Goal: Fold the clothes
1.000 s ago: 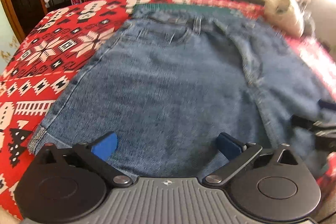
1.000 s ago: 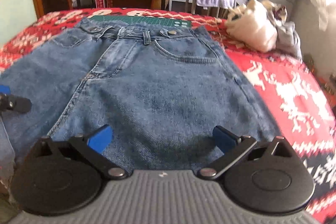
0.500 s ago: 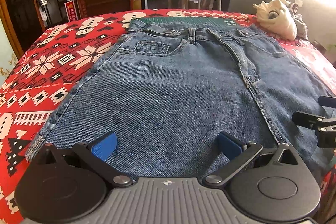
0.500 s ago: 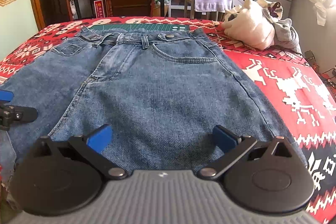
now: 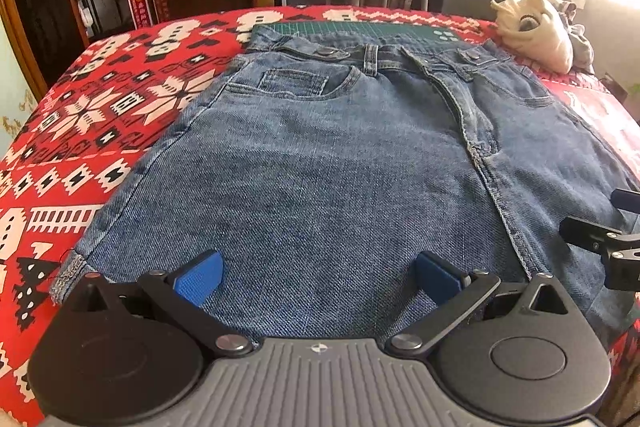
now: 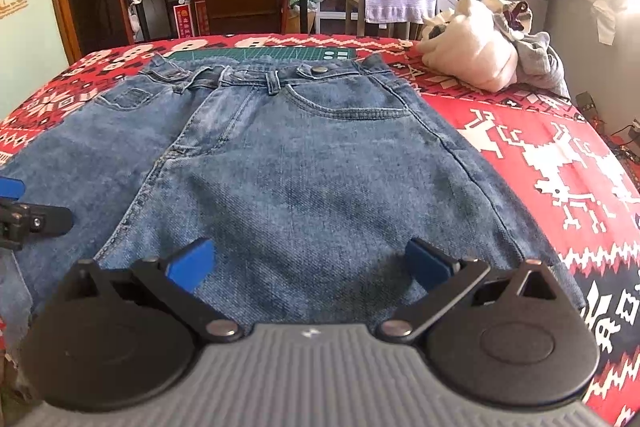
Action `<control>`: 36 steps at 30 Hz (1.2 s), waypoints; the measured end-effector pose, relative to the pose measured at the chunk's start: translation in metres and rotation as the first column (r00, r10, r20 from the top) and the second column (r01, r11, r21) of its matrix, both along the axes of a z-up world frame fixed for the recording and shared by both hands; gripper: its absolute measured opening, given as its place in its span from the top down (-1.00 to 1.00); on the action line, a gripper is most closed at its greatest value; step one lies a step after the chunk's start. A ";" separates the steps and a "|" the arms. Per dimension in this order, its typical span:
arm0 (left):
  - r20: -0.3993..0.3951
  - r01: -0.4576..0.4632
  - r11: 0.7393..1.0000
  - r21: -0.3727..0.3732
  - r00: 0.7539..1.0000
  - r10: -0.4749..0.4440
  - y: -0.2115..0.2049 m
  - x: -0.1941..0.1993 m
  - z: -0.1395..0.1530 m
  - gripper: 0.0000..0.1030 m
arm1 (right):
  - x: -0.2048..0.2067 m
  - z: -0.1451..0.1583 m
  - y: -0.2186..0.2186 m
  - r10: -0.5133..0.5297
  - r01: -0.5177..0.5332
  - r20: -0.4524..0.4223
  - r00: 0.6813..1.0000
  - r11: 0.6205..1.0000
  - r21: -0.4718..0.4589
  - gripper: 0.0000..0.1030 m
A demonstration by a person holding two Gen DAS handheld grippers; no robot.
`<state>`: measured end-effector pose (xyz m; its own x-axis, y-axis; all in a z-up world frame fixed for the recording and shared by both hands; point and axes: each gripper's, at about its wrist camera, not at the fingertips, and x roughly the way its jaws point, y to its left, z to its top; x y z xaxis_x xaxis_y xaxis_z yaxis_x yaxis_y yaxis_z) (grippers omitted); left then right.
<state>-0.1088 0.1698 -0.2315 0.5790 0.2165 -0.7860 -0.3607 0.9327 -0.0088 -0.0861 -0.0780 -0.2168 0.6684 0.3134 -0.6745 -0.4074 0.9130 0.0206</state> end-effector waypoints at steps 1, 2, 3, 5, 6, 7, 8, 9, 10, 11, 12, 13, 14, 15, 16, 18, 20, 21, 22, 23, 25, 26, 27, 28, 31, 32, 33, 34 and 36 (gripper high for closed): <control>-0.002 -0.001 1.000 -0.001 1.000 0.001 0.000 0.000 0.000 -1.00 | 0.001 0.001 0.001 -0.006 0.006 -0.010 1.000 1.000 -0.005 -0.99; -0.001 -0.001 1.000 0.000 1.000 0.001 0.000 0.000 0.000 -1.00 | 0.002 0.002 0.002 -0.014 0.014 -0.025 1.000 1.000 -0.012 -0.99; -0.001 -0.002 1.000 -0.001 1.000 0.002 0.000 0.000 0.000 -1.00 | 0.004 0.003 0.003 -0.018 0.017 -0.042 0.999 1.000 -0.019 -0.99; -0.005 -0.002 1.000 -0.002 1.000 0.002 0.000 0.001 0.000 -1.00 | 0.007 0.005 0.004 -0.020 0.018 -0.067 0.998 1.000 -0.023 -0.99; -0.005 -0.003 1.000 -0.002 1.000 0.003 0.000 0.001 0.000 -1.00 | 0.008 0.005 0.003 -0.017 0.016 -0.074 0.997 1.000 -0.019 -0.99; -0.003 -0.004 1.000 -0.001 1.000 0.004 0.000 0.000 0.000 -1.00 | 0.009 0.006 0.002 -0.015 0.014 -0.081 0.997 1.000 -0.014 -0.99; 0.004 -0.004 1.000 0.002 1.000 0.004 -0.001 -0.001 0.000 -1.00 | 0.011 0.006 0.001 -0.012 0.011 -0.088 0.996 1.000 -0.010 -0.99; 0.016 -0.003 1.000 0.007 1.000 0.003 -0.002 -0.003 -0.001 -1.00 | 0.011 0.006 0.000 -0.022 0.022 -0.092 0.996 1.000 0.006 -0.99; 0.028 -0.003 1.000 0.012 1.000 0.003 -0.002 -0.004 -0.002 -1.00 | 0.013 0.007 0.001 -0.018 0.017 -0.108 0.994 1.000 -0.007 -0.99; 0.044 -0.003 1.000 0.017 0.999 0.002 -0.003 -0.007 -0.003 -1.00 | 0.015 0.008 0.003 -0.012 0.009 -0.125 0.992 1.000 -0.023 -0.99; 0.051 -0.004 1.000 0.019 0.999 0.003 -0.004 -0.008 -0.003 -1.00 | 0.016 0.008 0.007 -0.007 0.001 -0.136 0.991 0.999 -0.047 -0.99; 0.055 -0.005 1.000 0.020 0.998 0.004 -0.004 -0.008 -0.004 -1.00 | 0.018 0.009 0.009 -0.013 0.005 -0.147 0.989 0.998 -0.055 -0.99; 0.053 -0.006 1.000 0.020 0.999 0.005 -0.004 -0.008 -0.003 -1.00 | 0.018 0.009 0.009 -0.014 0.005 -0.149 0.989 0.998 -0.058 -0.99; 0.050 -0.007 1.000 0.019 0.999 0.006 -0.004 -0.007 -0.003 -1.00 | 0.019 0.009 0.010 -0.015 0.005 -0.150 0.989 0.998 -0.061 -0.99; 0.047 -0.009 1.000 0.018 0.999 0.008 -0.004 -0.006 -0.002 -1.00 | 0.018 0.009 0.010 -0.015 0.006 -0.149 0.989 0.998 -0.060 -0.99; 0.045 -0.013 1.000 0.018 0.999 0.012 -0.004 -0.005 -0.002 -1.00 | 0.017 0.008 0.010 -0.016 0.008 -0.145 0.989 0.998 -0.058 -0.99; 0.056 -0.022 0.999 0.025 0.998 0.020 -0.006 -0.006 -0.003 -1.00 | 0.017 0.008 0.010 -0.016 0.008 -0.145 0.989 0.998 -0.059 -0.99; 0.064 -0.030 0.999 0.028 0.998 0.028 -0.007 -0.007 -0.004 -1.00 | 0.017 0.009 0.010 -0.016 0.007 -0.144 0.989 0.998 -0.059 -0.99; 0.071 -0.037 0.999 0.032 0.997 0.035 -0.008 -0.008 -0.004 -1.00 | 0.017 0.008 0.010 -0.015 0.006 -0.143 0.990 0.998 -0.059 -0.99; 0.076 -0.039 0.999 0.035 0.996 0.036 -0.009 -0.008 -0.005 -1.00 | 0.017 0.008 0.010 -0.014 0.005 -0.142 0.990 0.998 -0.059 -0.99; 0.082 -0.036 0.999 0.039 0.996 0.032 -0.009 -0.010 -0.005 -1.00 | 0.015 0.008 0.010 -0.021 0.014 -0.130 0.991 0.999 -0.052 -0.99; 0.084 -0.032 0.999 0.040 0.996 0.029 -0.008 -0.010 -0.005 -1.00 | 0.014 0.007 0.009 -0.025 0.019 -0.124 0.992 0.999 -0.049 -0.99; 0.086 -0.029 0.999 0.040 0.996 0.025 -0.008 -0.010 -0.005 -1.00 | 0.013 0.007 0.009 -0.026 0.021 -0.114 0.993 0.999 -0.045 -0.99; 0.085 -0.026 0.999 0.040 0.996 0.022 -0.008 -0.011 -0.005 -1.00 | 0.011 0.006 0.008 -0.027 0.023 -0.105 0.994 0.999 -0.041 -0.99; 0.084 -0.011 0.999 0.039 0.996 0.008 -0.006 -0.011 -0.003 -0.94 | 0.009 0.006 0.007 -0.030 0.027 -0.090 0.995 0.999 -0.034 -0.99; 0.087 -0.010 0.999 0.037 0.996 0.007 -0.006 -0.012 -0.002 -0.85 | 0.009 0.007 0.007 -0.031 0.028 -0.096 0.995 0.999 -0.034 -0.99; 0.096 -0.007 0.999 0.032 0.995 0.004 -0.004 -0.013 0.001 -0.79 | 0.010 0.008 0.007 -0.035 0.031 -0.103 0.994 0.999 -0.033 -0.99; 0.107 -0.002 1.000 0.025 0.994 0.000 -0.003 -0.014 0.004 -0.58 | 0.010 0.010 0.007 -0.037 0.034 -0.108 0.993 0.999 -0.029 -0.99; 0.129 0.007 1.000 0.012 0.992 -0.009 -0.001 -0.016 0.011 -0.39 | 0.010 0.016 0.001 -0.018 0.021 -0.100 0.995 0.999 0.030 -0.99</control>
<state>-0.1245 0.1688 -0.2202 0.6772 0.2199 -0.7021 -0.3496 0.9359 -0.0441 -0.0761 -0.0771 -0.2005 0.6043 0.3230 -0.7283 -0.3839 0.9191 0.0891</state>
